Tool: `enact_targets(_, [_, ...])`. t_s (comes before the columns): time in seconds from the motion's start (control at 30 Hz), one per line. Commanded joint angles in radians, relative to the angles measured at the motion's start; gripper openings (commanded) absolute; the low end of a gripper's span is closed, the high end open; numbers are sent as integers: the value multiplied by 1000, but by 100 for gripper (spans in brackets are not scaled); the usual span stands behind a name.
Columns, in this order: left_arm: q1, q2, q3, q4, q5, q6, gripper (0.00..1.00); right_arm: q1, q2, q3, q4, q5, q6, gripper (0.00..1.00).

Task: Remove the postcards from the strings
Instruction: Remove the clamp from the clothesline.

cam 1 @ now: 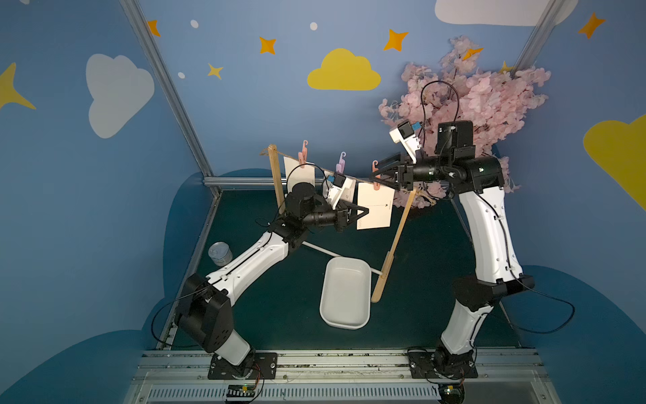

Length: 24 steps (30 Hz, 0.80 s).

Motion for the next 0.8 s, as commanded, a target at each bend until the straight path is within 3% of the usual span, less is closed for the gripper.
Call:
enact_targets(0.0, [4, 7, 32, -5, 19, 6, 3, -2, 18, 26, -3, -28, 3, 55])
enact_targets(0.3, [3, 8, 38, -5, 26, 4, 3, 3, 28, 26, -10, -13, -1, 58])
enact_targets(0.77, [2, 9, 41, -13, 29, 7, 3, 9, 33, 27, -2, -19, -2, 50])
